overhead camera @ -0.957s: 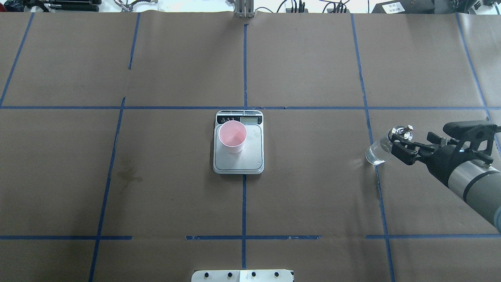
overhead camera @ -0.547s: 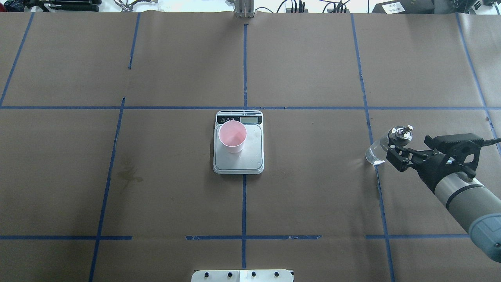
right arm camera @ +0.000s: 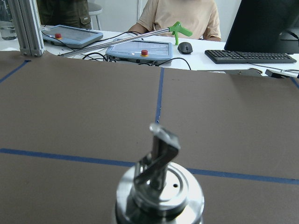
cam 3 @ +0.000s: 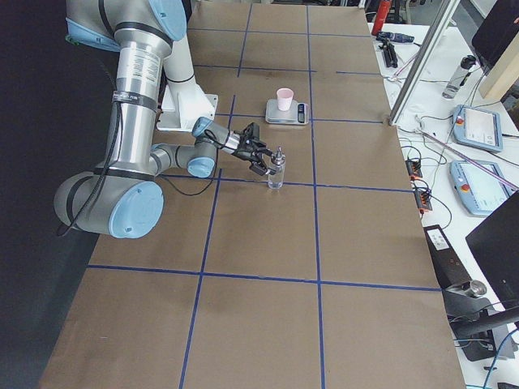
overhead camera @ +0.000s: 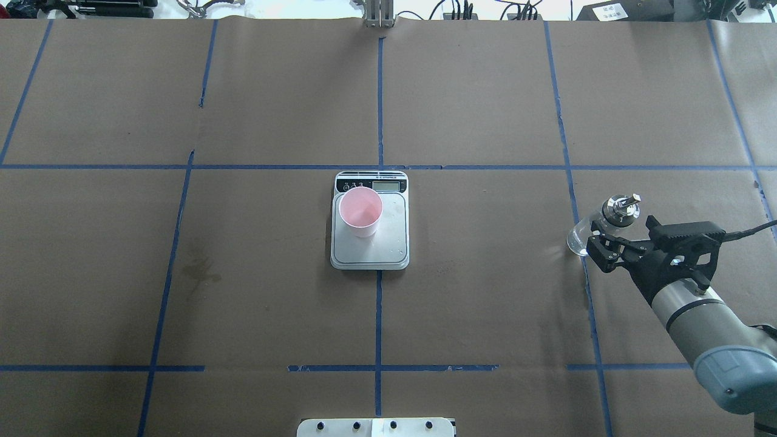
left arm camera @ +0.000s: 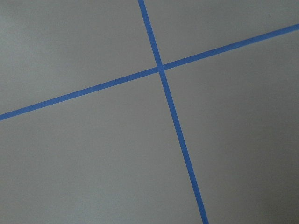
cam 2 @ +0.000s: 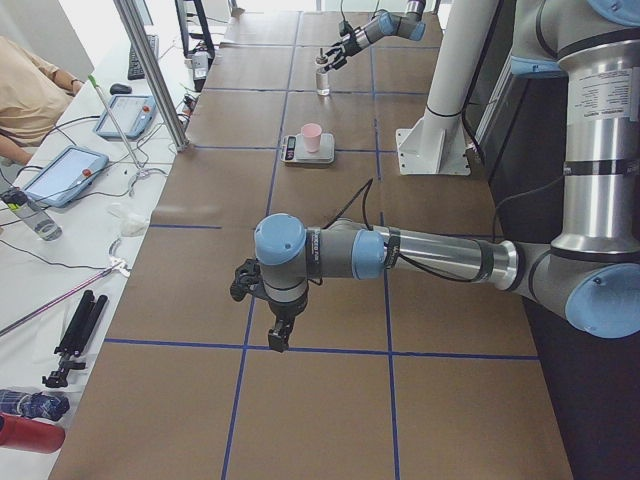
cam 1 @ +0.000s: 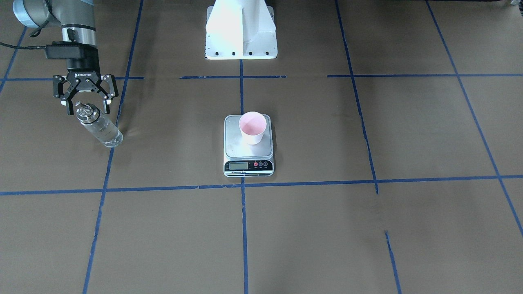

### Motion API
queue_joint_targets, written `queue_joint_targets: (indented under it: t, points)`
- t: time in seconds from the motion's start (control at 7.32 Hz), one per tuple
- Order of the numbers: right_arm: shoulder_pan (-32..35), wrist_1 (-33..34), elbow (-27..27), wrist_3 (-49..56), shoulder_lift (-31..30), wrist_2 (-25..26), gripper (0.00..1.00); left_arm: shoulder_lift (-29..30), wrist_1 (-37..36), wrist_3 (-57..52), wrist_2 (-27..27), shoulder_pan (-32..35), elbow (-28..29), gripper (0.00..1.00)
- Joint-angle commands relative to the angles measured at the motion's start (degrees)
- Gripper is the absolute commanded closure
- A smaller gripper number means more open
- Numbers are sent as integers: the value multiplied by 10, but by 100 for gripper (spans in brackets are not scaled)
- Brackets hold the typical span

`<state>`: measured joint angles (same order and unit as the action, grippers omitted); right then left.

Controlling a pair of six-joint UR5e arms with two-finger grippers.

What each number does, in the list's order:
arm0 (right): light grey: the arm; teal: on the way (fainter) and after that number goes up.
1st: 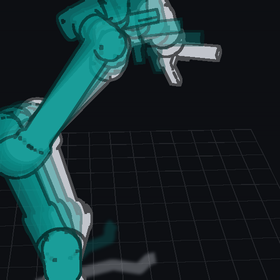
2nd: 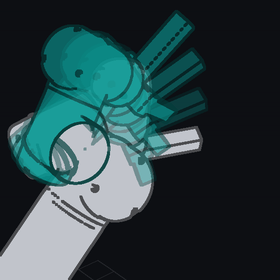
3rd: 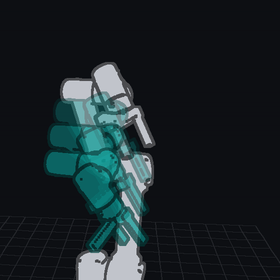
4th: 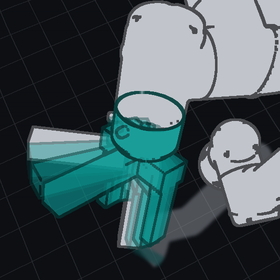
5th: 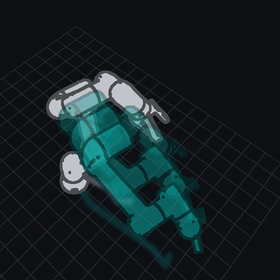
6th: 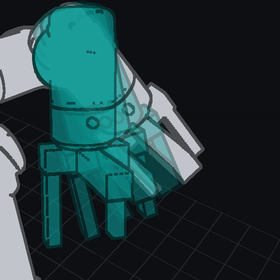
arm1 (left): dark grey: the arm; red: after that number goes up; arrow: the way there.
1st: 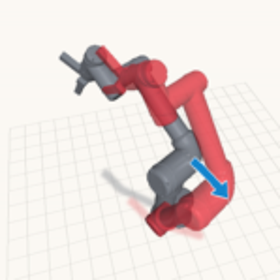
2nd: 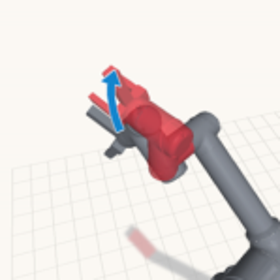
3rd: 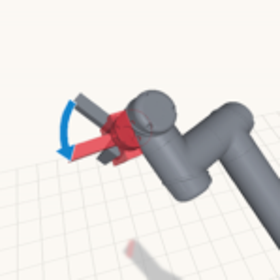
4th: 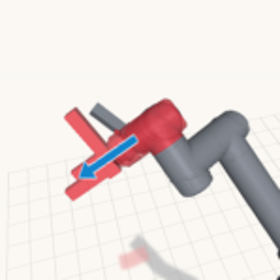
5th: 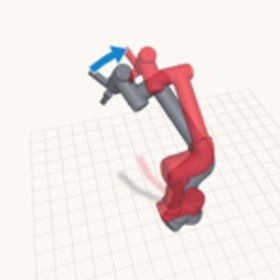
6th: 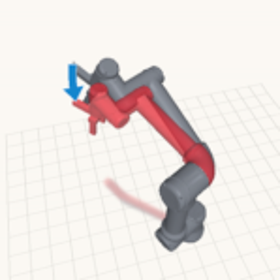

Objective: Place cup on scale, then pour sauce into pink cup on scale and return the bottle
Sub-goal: 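Reach the right gripper to the glass sauce bottle and grasp it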

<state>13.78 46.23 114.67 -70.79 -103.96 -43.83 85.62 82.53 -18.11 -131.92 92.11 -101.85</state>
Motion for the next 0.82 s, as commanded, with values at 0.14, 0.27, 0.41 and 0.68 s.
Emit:
queue_joint_targets:
  t: [0.14,0.27,0.41,0.68]
  points:
    - [-4,-20,-54,0,33,20,0,1,0,0,0,0,0,0]
    - [-5,-58,-85,0,34,30,0,0,0,0,0,0,0,0]
    - [-5,-66,-95,0,35,31,0,0,0,0,0,0,0,0]
    - [-6,-66,-95,0,45,38,0,0,0,-1,0,0,2,0]
